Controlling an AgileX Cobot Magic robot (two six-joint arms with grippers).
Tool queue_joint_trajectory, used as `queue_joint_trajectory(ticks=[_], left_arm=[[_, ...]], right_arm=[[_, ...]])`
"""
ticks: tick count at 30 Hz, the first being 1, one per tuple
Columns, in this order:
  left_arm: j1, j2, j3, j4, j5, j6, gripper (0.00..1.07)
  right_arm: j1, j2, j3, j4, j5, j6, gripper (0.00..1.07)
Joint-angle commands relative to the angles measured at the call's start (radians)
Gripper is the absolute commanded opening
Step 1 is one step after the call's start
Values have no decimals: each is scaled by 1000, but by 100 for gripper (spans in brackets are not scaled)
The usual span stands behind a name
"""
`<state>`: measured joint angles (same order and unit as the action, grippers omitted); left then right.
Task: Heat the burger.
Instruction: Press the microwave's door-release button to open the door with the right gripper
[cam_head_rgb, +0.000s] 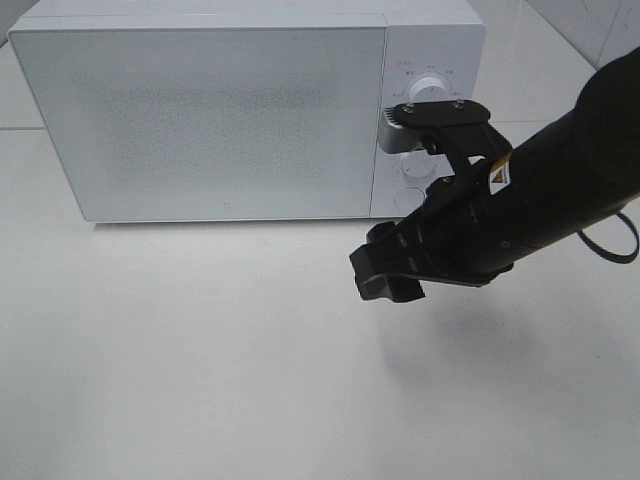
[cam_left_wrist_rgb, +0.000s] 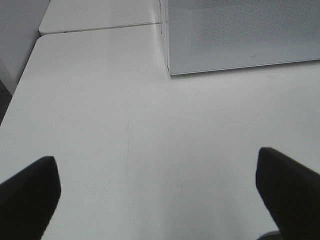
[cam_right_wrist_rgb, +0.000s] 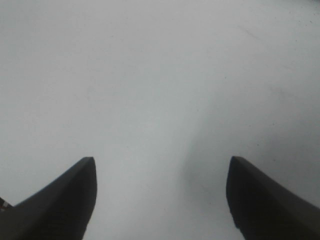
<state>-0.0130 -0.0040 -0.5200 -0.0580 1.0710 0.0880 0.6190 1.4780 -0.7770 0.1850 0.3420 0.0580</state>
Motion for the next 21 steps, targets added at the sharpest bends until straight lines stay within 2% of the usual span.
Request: queue_joint_trajectory(ticks=[1, 5, 7, 15, 21], left_arm=[[4, -18, 3, 1, -3, -2, 101], [4, -18, 3, 1, -3, -2, 101], [4, -18, 3, 1, -3, -2, 101], [4, -18, 3, 1, -3, -2, 101], [4, -18, 3, 1, -3, -2, 101]], right_arm=[[1, -75, -7, -50, 103, -8, 80], [1, -101, -7, -75, 140, -8, 81], [1, -167, -7, -101, 237, -8, 80], [1, -308, -7, -107, 388, -16, 78], [-3, -481, -7, -148, 511, -16, 76]])
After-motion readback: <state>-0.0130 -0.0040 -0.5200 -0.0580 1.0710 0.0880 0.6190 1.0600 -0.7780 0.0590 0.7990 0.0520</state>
